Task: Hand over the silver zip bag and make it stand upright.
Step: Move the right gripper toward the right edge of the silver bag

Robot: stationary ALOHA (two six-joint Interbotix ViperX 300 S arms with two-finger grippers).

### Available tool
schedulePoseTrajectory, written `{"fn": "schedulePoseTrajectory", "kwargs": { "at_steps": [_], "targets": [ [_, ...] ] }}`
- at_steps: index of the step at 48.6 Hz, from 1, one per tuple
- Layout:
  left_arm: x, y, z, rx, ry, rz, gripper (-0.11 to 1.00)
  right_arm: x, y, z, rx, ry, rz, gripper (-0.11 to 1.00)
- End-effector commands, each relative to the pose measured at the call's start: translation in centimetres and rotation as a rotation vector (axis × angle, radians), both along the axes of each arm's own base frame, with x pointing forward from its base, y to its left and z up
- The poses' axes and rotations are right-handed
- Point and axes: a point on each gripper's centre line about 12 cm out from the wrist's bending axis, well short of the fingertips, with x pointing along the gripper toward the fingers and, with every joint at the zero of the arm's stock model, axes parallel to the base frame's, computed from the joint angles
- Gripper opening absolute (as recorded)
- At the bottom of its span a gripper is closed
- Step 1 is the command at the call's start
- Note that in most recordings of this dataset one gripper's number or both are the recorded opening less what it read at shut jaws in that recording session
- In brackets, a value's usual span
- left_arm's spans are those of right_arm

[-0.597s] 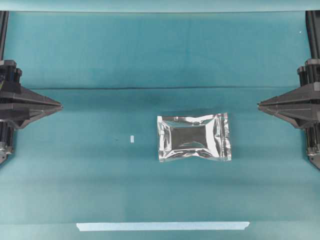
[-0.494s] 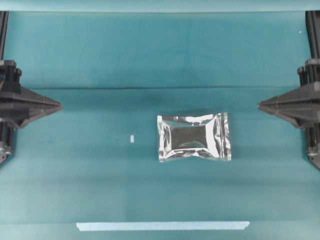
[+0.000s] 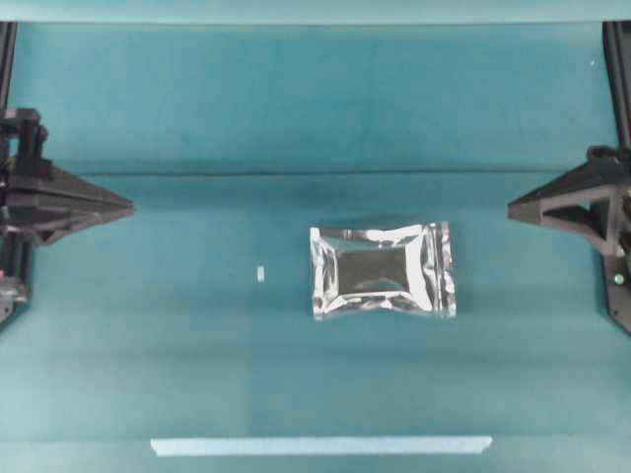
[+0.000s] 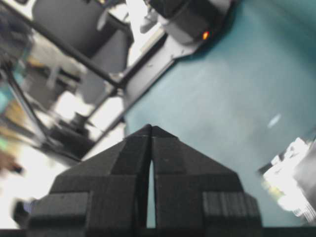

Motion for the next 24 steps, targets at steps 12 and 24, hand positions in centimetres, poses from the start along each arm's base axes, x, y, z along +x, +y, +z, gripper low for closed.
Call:
{"fn": "schedulePoseTrajectory", "kwargs": {
  "at_steps": [12,24],
  "targets": [
    [0.1,0.0,1.2,-0.002,-0.028,0.001,-0.01,-0.5,-0.8,-4.9,0.280,0.147,-0.084,0.00],
    [0.1,0.3,1.1,-0.005,-0.023,0.014,-0.01,-0.6,-0.4,-7.7,0.409,0.272,-0.093,0.00]
  ]
}}
